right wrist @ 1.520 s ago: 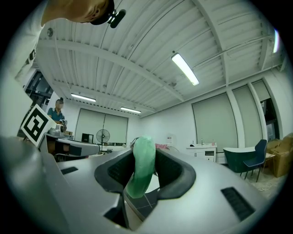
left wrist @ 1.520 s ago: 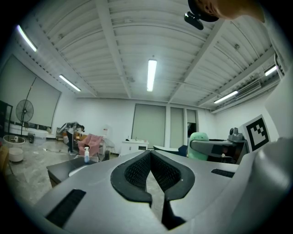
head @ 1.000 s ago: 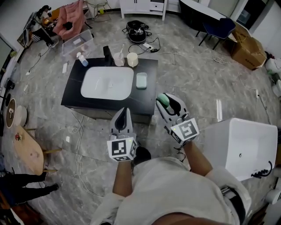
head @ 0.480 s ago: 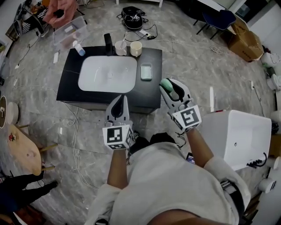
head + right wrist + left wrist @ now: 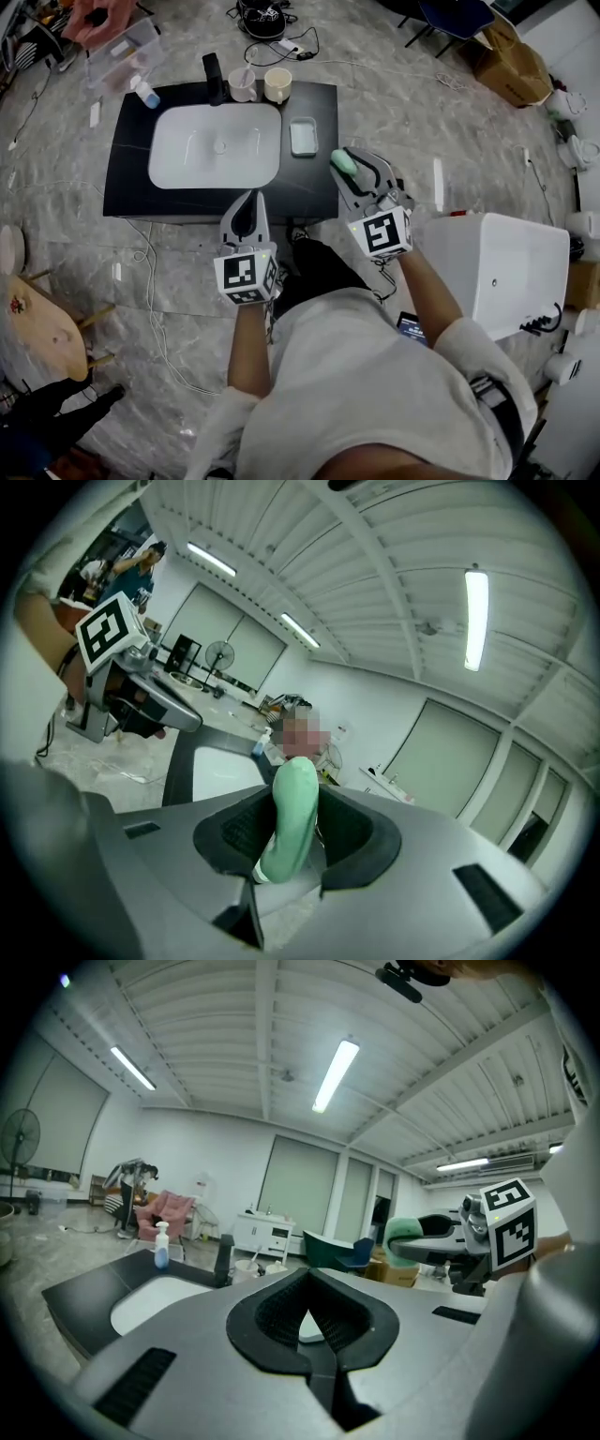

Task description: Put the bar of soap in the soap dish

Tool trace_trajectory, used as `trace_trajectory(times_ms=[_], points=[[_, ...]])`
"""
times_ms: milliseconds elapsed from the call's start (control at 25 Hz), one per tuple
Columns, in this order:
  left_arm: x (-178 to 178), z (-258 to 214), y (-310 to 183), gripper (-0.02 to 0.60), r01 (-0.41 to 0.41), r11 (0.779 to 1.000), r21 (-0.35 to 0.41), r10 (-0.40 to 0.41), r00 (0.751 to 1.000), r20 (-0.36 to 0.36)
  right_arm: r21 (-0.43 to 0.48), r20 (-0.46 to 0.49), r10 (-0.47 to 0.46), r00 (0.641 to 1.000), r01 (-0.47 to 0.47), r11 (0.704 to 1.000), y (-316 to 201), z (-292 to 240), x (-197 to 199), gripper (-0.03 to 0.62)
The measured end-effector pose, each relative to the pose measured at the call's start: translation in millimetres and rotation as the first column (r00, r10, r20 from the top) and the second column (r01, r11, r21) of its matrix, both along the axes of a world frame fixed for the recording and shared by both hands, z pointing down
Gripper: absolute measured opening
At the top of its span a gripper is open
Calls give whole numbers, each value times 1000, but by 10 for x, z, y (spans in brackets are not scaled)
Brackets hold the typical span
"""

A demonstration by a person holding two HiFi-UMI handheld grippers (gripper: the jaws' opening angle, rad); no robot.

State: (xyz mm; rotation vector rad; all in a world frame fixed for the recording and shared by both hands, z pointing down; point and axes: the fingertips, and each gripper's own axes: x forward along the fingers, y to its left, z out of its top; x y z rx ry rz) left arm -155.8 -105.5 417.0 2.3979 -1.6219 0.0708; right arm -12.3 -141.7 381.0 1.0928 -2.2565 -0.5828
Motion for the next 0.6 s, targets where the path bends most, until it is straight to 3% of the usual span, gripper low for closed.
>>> trace_trajectory(times_ms=[400,600], points=[[85,508,-300,18,-19,996,-83,23,999,40,-27,-173,16,985,-21,999,-432,567,-99,130],[167,826,-408,17,-32,989,-143,41,997,60,-85,-233,21,972,-42,996,-659,924,-75,130]])
